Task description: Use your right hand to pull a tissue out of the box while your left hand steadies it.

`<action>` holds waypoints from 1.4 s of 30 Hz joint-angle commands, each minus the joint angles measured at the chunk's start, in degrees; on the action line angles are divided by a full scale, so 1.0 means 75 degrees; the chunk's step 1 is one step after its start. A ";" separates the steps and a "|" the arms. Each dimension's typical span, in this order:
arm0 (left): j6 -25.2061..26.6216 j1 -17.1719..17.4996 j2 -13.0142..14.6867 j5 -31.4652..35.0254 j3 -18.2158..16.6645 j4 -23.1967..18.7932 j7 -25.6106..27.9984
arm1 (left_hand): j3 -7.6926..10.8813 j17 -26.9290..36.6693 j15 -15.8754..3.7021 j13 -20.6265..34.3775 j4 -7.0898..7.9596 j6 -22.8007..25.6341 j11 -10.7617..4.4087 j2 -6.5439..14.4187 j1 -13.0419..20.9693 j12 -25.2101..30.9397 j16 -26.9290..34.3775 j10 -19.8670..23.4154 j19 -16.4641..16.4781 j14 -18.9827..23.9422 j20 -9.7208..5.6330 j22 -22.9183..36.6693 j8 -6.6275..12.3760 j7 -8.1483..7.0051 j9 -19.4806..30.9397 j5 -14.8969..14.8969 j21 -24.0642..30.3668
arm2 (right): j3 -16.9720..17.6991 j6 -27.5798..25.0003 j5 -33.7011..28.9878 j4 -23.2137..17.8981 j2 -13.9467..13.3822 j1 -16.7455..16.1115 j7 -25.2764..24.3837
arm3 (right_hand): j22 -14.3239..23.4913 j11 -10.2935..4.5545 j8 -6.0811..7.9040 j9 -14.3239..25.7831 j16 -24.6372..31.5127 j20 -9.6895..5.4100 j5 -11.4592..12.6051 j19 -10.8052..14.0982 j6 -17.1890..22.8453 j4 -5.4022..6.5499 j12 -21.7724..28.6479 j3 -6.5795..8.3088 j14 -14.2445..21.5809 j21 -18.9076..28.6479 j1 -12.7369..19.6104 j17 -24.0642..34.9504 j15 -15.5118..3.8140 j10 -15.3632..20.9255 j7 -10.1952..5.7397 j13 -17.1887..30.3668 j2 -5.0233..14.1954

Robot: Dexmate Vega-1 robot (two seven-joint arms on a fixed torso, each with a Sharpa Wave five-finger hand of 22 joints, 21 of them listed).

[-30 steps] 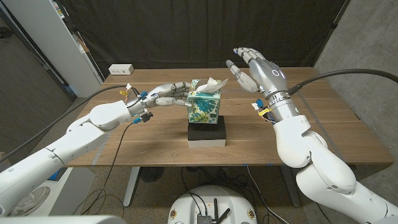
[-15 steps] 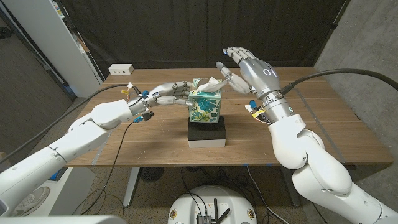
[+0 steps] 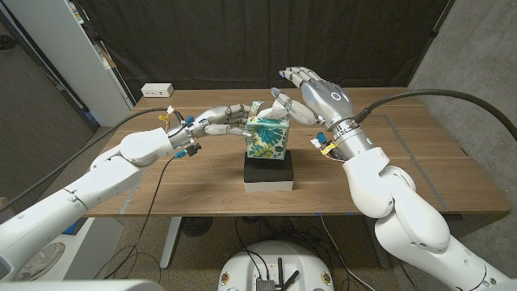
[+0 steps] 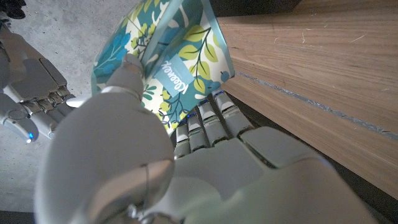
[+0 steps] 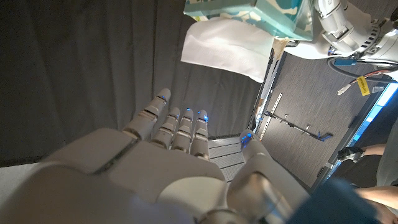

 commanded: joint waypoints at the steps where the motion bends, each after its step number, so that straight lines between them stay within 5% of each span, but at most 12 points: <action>1: 0.0114 -0.0063 -0.0007 0.0025 0.0036 -0.0049 0.0009 | 0.0074 0.0010 -0.0867 0.0021 0.0011 0.0024 -0.0054 0.0072 0.0005 -0.0002 0.0000 0.0030 0.0255 -0.0017 -0.0379 0.0042 -0.0007 -0.0032 0.0014 0.0029 0.0020 | -0.0068 0.0055 -0.0560 0.0079 0.0258 -0.0057 0.0383 | 0.0037 0.0074 0.0049 0.0020 -0.0069 0.0085 -0.0009 0.0040 0.0079 -0.0277 -0.0017 0.0058 0.0110 -0.0008 0.0296 -0.0043 -0.0100 0.0010 -0.0007 0.0029 -0.0110; 19: 0.0160 -0.0074 -0.0019 0.0033 0.0049 -0.0078 0.0046 | 0.0094 0.0004 -0.0882 0.0020 0.0015 0.0032 -0.0090 0.0066 -0.0034 -0.0014 -0.0011 0.0014 0.0254 -0.0008 -0.0392 0.0042 -0.0013 -0.0059 0.0013 0.0032 0.0018 | -0.0031 0.0101 -0.0823 0.0016 0.0389 -0.0011 0.1386 | 0.0037 0.0114 0.0044 0.0026 -0.0183 0.0284 -0.0009 -0.0022 0.0141 -0.0813 -0.0028 0.0053 0.0069 -0.0066 0.0598 -0.0131 0.0053 -0.0044 -0.0062 0.0035 -0.0450; 33: 0.0204 -0.0125 -0.0035 0.0056 0.0081 -0.0080 0.0041 | 0.0102 0.0003 -0.0913 0.0017 0.0020 0.0061 -0.0116 0.0058 -0.0069 -0.0007 -0.0015 0.0047 0.0255 -0.0001 -0.0399 0.0042 -0.0007 -0.0079 0.0012 0.0033 0.0017 | -0.0336 -0.0271 -0.2281 0.0059 0.0859 0.0026 0.2391 | 0.0038 0.0060 0.0052 0.0033 -0.0266 0.0400 -0.0015 -0.0124 0.0147 -0.1279 -0.0050 0.0072 -0.0018 -0.0109 0.0948 -0.0159 0.0109 -0.0180 -0.0213 0.0044 -0.0766; 42: 0.0239 -0.0124 -0.0031 0.0075 0.0082 -0.0126 0.0072 | 0.0110 0.0000 -0.0928 0.0015 0.0013 0.0075 -0.0148 0.0046 -0.0082 -0.0005 -0.0016 0.0064 0.0252 0.0012 -0.0414 0.0041 -0.0005 -0.0085 0.0011 0.0034 0.0015 | -0.0408 -0.0265 -0.3151 0.0206 0.1245 0.0067 0.2997 | 0.0039 0.0056 0.0079 0.0036 -0.0275 0.0404 -0.0014 -0.0123 0.0194 -0.1437 -0.0037 0.0119 -0.0007 -0.0107 0.1160 -0.0165 0.0107 -0.0187 -0.0272 0.0048 -0.0842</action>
